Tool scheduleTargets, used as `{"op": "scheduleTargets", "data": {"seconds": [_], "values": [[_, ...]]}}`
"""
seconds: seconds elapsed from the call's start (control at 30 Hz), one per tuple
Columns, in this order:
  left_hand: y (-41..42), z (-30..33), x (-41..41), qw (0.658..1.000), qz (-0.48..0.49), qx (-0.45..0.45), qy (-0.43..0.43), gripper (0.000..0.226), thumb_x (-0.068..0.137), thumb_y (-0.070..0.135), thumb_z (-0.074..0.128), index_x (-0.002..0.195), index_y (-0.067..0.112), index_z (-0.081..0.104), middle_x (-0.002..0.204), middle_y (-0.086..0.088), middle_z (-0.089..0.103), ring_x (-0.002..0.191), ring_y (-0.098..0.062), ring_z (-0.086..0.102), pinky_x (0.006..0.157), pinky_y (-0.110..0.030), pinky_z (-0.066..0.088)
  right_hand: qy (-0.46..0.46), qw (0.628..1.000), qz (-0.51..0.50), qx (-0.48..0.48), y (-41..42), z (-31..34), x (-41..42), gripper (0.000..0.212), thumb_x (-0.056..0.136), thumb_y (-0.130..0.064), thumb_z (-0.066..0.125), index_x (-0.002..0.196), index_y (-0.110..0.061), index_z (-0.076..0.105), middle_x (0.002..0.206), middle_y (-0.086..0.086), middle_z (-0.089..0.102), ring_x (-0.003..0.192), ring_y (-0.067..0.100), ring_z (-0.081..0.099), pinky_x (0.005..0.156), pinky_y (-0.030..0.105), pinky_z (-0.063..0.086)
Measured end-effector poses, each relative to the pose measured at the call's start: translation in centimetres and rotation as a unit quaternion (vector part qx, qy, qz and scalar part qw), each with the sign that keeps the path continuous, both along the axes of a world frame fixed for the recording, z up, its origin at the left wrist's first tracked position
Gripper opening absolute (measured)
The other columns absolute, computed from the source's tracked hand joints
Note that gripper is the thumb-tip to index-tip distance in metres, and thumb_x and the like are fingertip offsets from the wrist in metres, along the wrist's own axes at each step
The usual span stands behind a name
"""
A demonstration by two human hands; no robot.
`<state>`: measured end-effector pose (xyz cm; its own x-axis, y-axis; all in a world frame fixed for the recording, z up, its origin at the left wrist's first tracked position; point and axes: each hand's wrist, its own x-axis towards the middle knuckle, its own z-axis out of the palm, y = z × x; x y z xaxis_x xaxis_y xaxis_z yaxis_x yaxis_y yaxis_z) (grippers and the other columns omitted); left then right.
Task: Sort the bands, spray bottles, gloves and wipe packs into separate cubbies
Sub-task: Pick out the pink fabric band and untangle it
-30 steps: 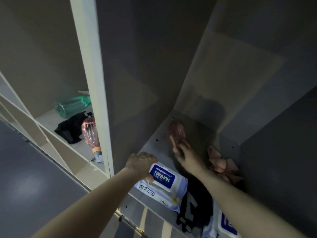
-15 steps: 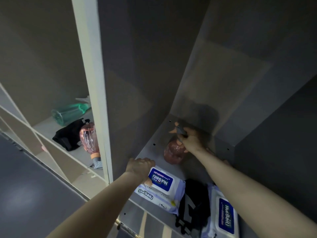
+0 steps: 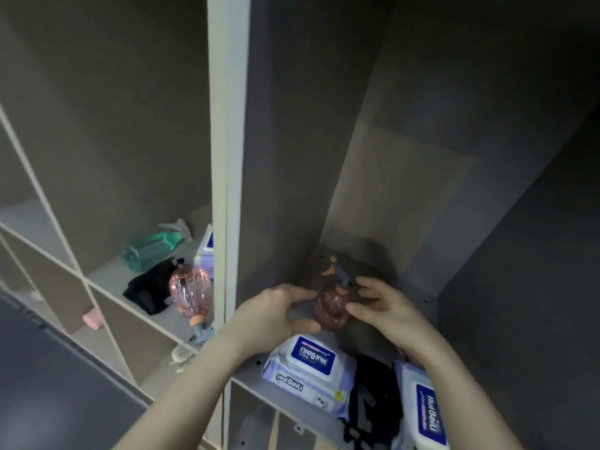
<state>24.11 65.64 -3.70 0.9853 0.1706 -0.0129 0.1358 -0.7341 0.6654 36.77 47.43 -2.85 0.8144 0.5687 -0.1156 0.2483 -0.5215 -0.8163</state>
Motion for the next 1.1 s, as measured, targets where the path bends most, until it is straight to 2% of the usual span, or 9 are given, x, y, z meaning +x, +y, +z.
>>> {"op": "scheduleTargets", "data": {"seconds": [0.07,0.17,0.27,0.37,0.47,0.6,0.73,0.93,1.1], "values": [[0.4,1.4,-2.7,1.000,0.012,-0.007,-0.018,0.050,0.081,0.048,0.068,0.128,0.035,0.056,0.130,0.014,0.058,0.111,-0.004,0.058,0.098,-0.030,0.046,-0.039,0.999,0.004,0.037,-0.1,1.0,-2.2,0.042,0.081,-0.014,0.072,0.119,-0.027,0.058,0.102,-0.008,0.064,0.092,0.003,0.062,0.091,0.023,0.049],[2.0,2.7,-6.5,0.999,0.045,-0.012,-0.027,0.044,0.079,0.048,0.069,0.120,0.035,0.062,0.114,0.016,0.065,0.100,-0.001,0.062,0.092,-0.029,0.049,-0.073,0.995,0.038,0.056,0.8,2.2,-5.8,0.036,0.081,-0.022,0.072,0.110,-0.041,0.060,0.109,-0.006,0.068,0.104,0.003,0.062,0.096,0.028,0.048],[4.9,2.7,-9.8,0.994,0.099,-0.020,-0.029,0.043,0.077,0.047,0.072,0.117,0.033,0.066,0.104,0.018,0.068,0.090,0.002,0.064,0.090,-0.028,0.051,-0.077,0.991,0.086,0.061,2.4,2.5,-9.1,0.035,0.083,-0.028,0.069,0.112,-0.044,0.059,0.110,-0.012,0.067,0.107,-0.003,0.060,0.095,0.027,0.047],[8.2,2.6,-12.2,0.987,0.158,-0.014,-0.025,0.042,0.075,0.047,0.074,0.113,0.032,0.068,0.101,0.012,0.072,0.088,-0.002,0.066,0.090,-0.035,0.052,-0.091,0.986,0.127,0.056,4.5,2.4,-12.2,0.031,0.085,-0.031,0.068,0.111,-0.047,0.060,0.109,-0.019,0.067,0.107,-0.007,0.058,0.094,0.030,0.049],[11.1,2.4,-13.6,0.977,0.211,-0.001,-0.027,0.035,0.077,0.040,0.075,0.110,0.032,0.069,0.098,0.012,0.073,0.087,-0.004,0.068,0.088,-0.035,0.053,-0.122,0.978,0.165,0.037,7.1,1.5,-14.5,0.034,0.086,-0.036,0.065,0.118,-0.044,0.057,0.113,-0.025,0.063,0.111,-0.007,0.055,0.096,0.032,0.048],[13.3,1.6,-14.6,0.967,0.253,-0.004,-0.024,0.049,0.077,0.040,0.074,0.123,0.029,0.062,0.111,0.008,0.071,0.091,-0.007,0.068,0.090,-0.034,0.052,-0.170,0.959,0.223,0.034,10.6,0.9,-15.5,0.035,0.087,-0.038,0.061,0.122,-0.040,0.055,0.114,-0.025,0.060,0.111,-0.005,0.053,0.094,0.025,0.046],[15.2,0.4,-15.3,0.960,0.279,0.029,-0.012,0.053,0.081,0.040,0.072,0.129,0.027,0.057,0.125,0.006,0.061,0.103,-0.013,0.064,0.090,-0.036,0.050,-0.165,0.955,0.246,0.035,14.0,0.5,-15.7,0.035,0.088,-0.039,0.061,0.122,-0.041,0.054,0.114,-0.021,0.060,0.107,-0.004,0.053,0.090,0.022,0.046],[18.7,-1.2,-15.8,0.958,0.288,0.016,-0.010,0.052,0.081,0.040,0.071,0.129,0.026,0.056,0.125,0.006,0.057,0.103,-0.011,0.062,0.091,-0.036,0.050,-0.140,0.960,0.241,-0.004,17.1,-1.0,-15.6,0.038,0.088,-0.044,0.059,0.126,-0.043,0.051,0.117,-0.027,0.058,0.108,-0.008,0.052,0.093,0.021,0.047],[23.4,-2.1,-14.4,0.972,0.235,0.012,-0.008,0.053,0.084,0.041,0.068,0.132,0.023,0.054,0.132,0.005,0.054,0.108,-0.012,0.060,0.092,-0.032,0.049,-0.138,0.973,0.182,-0.039,20.8,-2.9,-14.9,0.038,0.087,-0.039,0.062,0.123,-0.043,0.053,0.113,-0.021,0.060,0.101,-0.002,0.057,0.089,0.027,0.049]]}}
